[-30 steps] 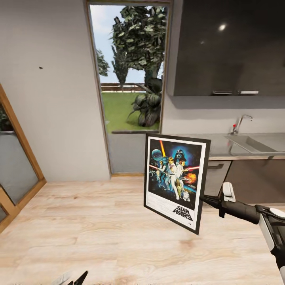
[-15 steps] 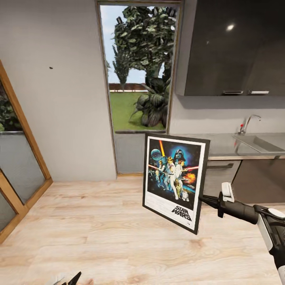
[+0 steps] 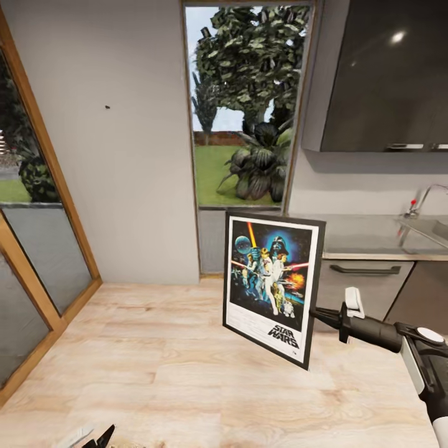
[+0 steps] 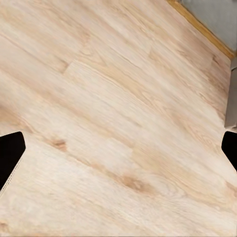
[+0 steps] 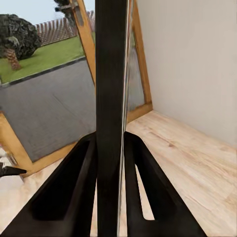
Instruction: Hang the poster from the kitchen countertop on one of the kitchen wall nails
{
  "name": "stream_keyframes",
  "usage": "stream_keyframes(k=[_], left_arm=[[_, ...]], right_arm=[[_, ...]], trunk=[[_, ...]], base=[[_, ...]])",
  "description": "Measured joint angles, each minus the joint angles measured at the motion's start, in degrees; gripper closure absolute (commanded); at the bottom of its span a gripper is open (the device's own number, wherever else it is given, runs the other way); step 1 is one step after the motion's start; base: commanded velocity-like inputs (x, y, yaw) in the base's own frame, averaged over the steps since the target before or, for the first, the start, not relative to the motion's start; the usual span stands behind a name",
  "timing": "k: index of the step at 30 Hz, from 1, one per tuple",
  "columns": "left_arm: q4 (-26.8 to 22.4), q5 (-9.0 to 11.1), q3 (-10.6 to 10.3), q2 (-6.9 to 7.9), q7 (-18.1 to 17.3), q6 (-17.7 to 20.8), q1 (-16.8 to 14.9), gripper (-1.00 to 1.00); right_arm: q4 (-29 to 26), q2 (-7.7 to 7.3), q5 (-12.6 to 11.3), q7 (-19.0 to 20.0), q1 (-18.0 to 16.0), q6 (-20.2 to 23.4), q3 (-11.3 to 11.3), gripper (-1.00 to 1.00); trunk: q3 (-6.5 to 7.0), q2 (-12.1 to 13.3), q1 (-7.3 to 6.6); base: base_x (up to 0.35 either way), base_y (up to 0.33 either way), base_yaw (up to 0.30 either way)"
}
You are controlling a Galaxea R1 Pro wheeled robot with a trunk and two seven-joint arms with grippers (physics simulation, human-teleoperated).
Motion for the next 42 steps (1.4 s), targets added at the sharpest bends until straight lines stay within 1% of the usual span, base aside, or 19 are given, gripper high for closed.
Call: stream_keyframes(k=[3,7,26,42], left_arm=[[-0.02,0.02,0.03,0.01,-0.06,-0.01,0.01,-1.00],[-0.02,0.01,0.06,0.07,-0.10,0.03,0.00,-1.00],[0.07,0.00,0.07,0.10,-0.12,0.04,-0.01,-1.00],[0.08,0.00,0.08,0.10,-0.12,0.04,-0.01,-1.00]], right_arm=[[0.01,0.04,1.62,-0.07,0.00,0.00,0.05,1.00],[0.01,0.08,2.32,-0.12,0.01,0.02,0.04,1.00],[0.00,0.08,2.54,-0.03,0.02,0.07,-0.10,1.00],[0.00,0.08,2.55,-0.09,0.02,0.06,-0.07,1.00]], trunk=[[0.00,0.01,-0.01],[-0.01,0.01,-0.02],[-0.03,0.01,-0.01],[-0.03,0.01,-0.01]], base=[[0.184,0.127,0.280],[0.222,0.189,0.243],[0.151,0.272,0.019],[0.136,0.310,0.000]])
